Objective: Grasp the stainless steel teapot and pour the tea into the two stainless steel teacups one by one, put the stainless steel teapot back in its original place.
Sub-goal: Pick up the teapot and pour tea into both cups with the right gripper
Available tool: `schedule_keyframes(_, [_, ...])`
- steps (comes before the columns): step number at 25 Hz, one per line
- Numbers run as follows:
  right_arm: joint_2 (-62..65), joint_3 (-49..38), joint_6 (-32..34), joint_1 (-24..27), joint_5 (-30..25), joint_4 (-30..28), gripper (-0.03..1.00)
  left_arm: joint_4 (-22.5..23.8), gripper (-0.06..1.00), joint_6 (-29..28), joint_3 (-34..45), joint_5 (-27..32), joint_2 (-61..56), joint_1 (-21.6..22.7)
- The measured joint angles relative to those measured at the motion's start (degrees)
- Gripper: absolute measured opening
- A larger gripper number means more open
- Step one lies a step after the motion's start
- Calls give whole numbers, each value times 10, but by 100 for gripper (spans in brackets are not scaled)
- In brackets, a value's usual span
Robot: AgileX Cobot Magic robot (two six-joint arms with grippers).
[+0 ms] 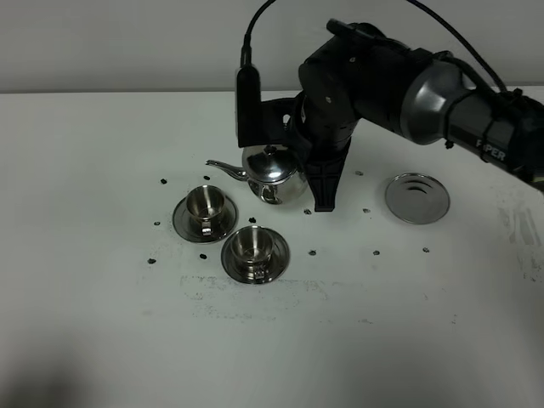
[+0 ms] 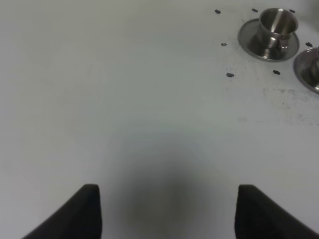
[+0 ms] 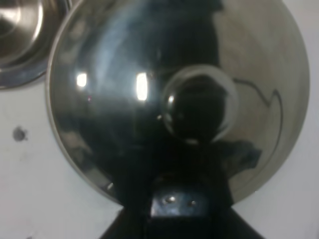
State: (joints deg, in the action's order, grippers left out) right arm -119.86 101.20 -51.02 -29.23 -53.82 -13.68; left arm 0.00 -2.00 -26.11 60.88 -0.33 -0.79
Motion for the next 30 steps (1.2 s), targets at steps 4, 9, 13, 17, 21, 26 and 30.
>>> schedule_keyframes(4, [-14, 18, -25, -13, 1, -42, 21, 0, 57, 0, 0, 0, 0, 0])
schedule_keyframes(9, [-28, 23, -75, -24, 6, -73, 21, 0, 57, 0, 0, 0, 0, 0])
schedule_keyframes(13, [-37, 23, -82, -30, 12, -104, 21, 0, 57, 0, 0, 0, 0, 0])
schedule_keyframes(17, [-41, 23, -82, -31, 20, -129, 21, 0, 57, 0, 0, 0, 0, 0])
schedule_keyframes(21, [-51, 23, -82, -36, 23, -147, 21, 0, 57, 0, 0, 0, 0, 0])
schedule_keyframes(26, [-57, 23, -79, -45, 33, -171, 21, 0, 57, 0, 0, 0, 0, 0])
schedule_keyframes(30, [-57, 23, -79, -52, 41, -191, 21, 0, 57, 0, 0, 0, 0, 0])
